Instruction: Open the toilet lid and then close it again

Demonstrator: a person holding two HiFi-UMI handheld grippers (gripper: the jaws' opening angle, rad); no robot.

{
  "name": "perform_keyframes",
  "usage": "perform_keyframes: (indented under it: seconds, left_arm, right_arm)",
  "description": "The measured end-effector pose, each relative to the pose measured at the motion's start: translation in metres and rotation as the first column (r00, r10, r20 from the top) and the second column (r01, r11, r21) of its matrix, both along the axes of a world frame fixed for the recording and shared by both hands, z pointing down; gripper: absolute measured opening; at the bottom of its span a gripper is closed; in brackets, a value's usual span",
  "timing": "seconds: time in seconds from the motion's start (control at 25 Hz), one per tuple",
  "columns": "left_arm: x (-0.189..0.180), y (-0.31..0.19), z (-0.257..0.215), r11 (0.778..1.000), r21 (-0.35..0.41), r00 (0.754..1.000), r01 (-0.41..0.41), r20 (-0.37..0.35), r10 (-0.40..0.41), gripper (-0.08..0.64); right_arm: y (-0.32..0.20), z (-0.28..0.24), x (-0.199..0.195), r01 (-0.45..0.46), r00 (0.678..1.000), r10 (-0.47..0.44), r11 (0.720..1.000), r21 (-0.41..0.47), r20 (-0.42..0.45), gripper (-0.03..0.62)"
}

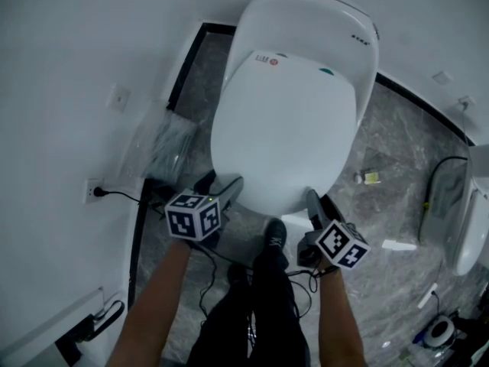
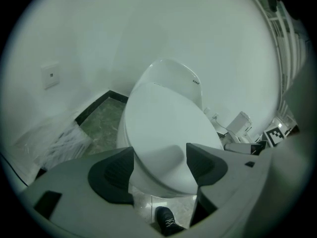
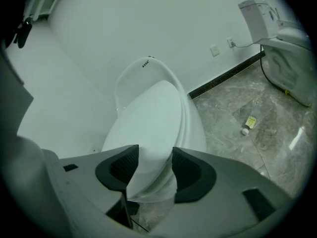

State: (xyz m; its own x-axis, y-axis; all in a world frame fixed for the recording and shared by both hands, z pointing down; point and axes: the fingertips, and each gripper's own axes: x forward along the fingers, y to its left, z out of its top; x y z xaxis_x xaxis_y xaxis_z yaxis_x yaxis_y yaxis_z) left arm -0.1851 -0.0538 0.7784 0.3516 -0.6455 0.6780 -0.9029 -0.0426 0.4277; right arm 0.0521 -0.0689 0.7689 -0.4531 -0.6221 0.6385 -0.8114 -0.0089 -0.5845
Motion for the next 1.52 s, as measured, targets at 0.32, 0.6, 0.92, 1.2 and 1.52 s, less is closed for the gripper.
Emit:
perform_keyframes:
  seconds: [0.32,0.6,0.92,1.2,1.52]
  left_arm:
    - [0.0,0.001,-0.029,0.999,0.018,0.999,-0.043,0.034,0.043,0.339]
    - [-0.004,0.008,-0.057,0.997,0.036,0.996,-0.072,0.057,0.07,0.337]
    - [-0.014,0.035,-0.073,0.993,0.018,0.979,-0.119,0.167,0.114,0.163]
    - [-0.002,0.015,-0.089,0.989,0.039,0.97,-0.139,0.209,0.128,0.031]
    - [-0.004,-0.011,-0.121,0.985,0.053,0.954,-0.164,0.261,0.145,0.009]
  right_arm:
    - [-0.002,-0.025,0.008,-0.028,0.997,0.029,0.999,-0.02,0.068,0.156]
    - [-0.006,-0.042,0.012,-0.05,0.995,0.054,0.997,-0.055,0.08,0.13]
    - [-0.014,-0.071,0.014,-0.06,0.994,0.064,0.997,-0.041,0.09,0.104]
    - [-0.022,-0.093,0.014,-0.054,0.994,0.057,0.998,-0.034,0.094,0.104]
    - [-0.034,-0.119,0.014,-0.014,0.997,0.017,0.999,-0.029,0.08,0.104]
